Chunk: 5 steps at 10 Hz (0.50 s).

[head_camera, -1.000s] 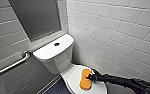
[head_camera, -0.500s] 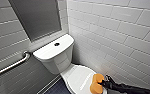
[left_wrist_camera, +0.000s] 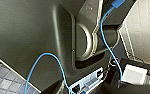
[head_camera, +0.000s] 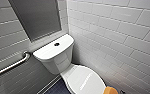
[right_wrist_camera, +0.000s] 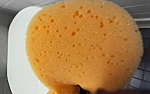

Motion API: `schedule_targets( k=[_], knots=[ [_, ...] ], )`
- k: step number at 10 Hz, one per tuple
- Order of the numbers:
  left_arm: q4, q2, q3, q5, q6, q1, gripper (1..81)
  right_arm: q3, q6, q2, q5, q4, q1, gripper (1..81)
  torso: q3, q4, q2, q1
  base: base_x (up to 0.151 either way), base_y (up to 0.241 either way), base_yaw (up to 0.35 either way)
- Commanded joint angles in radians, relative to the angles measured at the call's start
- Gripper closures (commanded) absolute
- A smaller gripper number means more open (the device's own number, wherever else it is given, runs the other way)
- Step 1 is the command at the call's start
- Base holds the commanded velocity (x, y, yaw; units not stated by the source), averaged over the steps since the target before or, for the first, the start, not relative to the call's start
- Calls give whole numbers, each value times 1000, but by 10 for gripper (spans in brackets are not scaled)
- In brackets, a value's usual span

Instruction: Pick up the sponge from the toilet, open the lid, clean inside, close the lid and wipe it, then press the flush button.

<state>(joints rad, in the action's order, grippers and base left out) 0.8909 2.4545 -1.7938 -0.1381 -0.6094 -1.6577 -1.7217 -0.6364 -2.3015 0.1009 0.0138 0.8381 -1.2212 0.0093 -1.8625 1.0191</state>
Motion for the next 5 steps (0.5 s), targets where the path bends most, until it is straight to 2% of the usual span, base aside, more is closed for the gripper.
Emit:
schedule_targets(
  k=[1, 3, 5],
  knots=[
    [19, -12, 25, 38, 7, -15, 10, 324, 6, 313, -115, -11, -15, 811, 0, 0, 0, 0, 0, 0, 0],
    [19, -4, 24, 38, 8, -11, 10, 448, 7, 385, -115, -12, -56, 811, 0, 0, 0, 0, 0, 0, 0],
    [19, -9, 27, 38, 8, -11, 10, 544, 6, 393, -128, -37, -135, 811, 0, 0, 0, 0, 0, 0, 0]
  ],
)
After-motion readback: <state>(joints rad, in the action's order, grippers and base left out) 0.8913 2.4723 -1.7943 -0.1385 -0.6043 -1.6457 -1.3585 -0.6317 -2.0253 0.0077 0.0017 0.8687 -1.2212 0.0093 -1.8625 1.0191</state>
